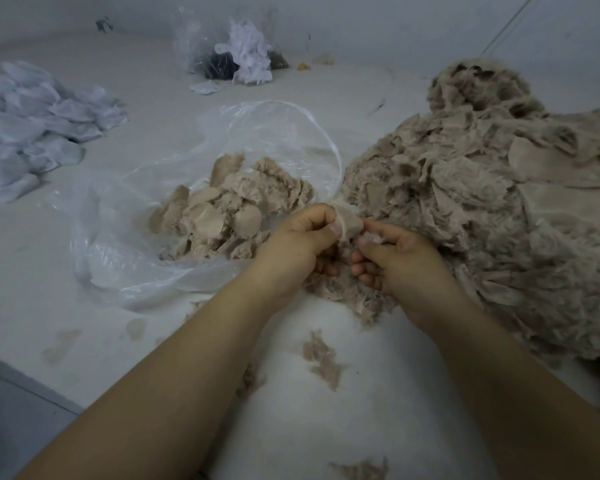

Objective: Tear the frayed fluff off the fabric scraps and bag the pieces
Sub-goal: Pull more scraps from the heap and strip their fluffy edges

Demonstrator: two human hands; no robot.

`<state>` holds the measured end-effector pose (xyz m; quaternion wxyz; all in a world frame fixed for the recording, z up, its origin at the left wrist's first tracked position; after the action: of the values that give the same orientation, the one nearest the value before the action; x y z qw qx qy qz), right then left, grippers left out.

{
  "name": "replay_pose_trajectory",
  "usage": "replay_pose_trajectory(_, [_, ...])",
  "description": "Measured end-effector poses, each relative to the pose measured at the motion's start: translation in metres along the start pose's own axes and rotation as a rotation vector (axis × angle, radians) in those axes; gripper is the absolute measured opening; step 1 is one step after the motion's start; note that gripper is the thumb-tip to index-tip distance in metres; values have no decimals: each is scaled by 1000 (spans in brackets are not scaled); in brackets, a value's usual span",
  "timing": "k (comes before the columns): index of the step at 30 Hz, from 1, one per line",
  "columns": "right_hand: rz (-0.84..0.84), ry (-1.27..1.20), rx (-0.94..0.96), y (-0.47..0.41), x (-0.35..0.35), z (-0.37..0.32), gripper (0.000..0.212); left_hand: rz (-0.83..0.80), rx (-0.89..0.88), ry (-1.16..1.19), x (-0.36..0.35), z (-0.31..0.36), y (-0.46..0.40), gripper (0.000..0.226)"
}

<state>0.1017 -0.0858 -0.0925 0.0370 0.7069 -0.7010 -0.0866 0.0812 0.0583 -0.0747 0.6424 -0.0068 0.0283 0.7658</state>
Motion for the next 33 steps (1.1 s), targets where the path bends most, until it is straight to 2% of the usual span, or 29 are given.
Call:
replay_pose_trajectory(5, [-27, -14, 42, 2, -3, -2, 33, -103, 20, 82, -2, 0, 2, 11])
replay_pose_trajectory(11, [5, -67, -14, 2, -5, -2, 24, -161, 67, 114, 0, -1, 8, 12])
replay_pose_trajectory(14, [-17, -106, -22, 4, -6, -2, 18, -139, 43, 9, 2, -3, 9, 12])
replay_pose_trajectory(16, [-50, -84, 21, 5, -8, 0, 23, -124, 7, -98, 2, -3, 9, 17])
replay_pose_trajectory(20, [-51, -26, 43, 4, -6, 1, 31, -120, -1, -164, -1, -4, 8, 7])
replay_pose_trajectory(25, [-28, -32, -14, 3, -3, 0, 30, -70, 86, -83, -6, -4, -4, 38])
replay_pose_trajectory(27, [-36, 10, 8, 7, -4, -3, 17, -55, 100, -20, -11, -2, -7, 30])
replay_pose_trajectory(29, [-57, 56, 29, 9, -4, -4, 33, -51, 131, 44, -14, -3, -11, 23])
replay_pose_trajectory(31, [-69, 69, 40, 9, -5, -5, 28, -60, 131, 47, -15, -3, -12, 11])
replay_pose_trajectory(33, [-77, 64, 38, 7, -2, -4, 31, -55, 79, -3, -12, -3, -14, 17])
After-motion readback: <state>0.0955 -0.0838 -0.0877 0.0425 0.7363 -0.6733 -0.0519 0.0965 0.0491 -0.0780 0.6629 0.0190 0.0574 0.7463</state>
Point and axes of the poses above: each hand's wrist, its own y-axis away from the middle knuckle, its own x-axis out of the back of the hand, z = x × y, the point moved 4 cm from there along -y, towards the middle knuckle, and after that the axes turned 14 degrees about z, right-handed, at the moved point
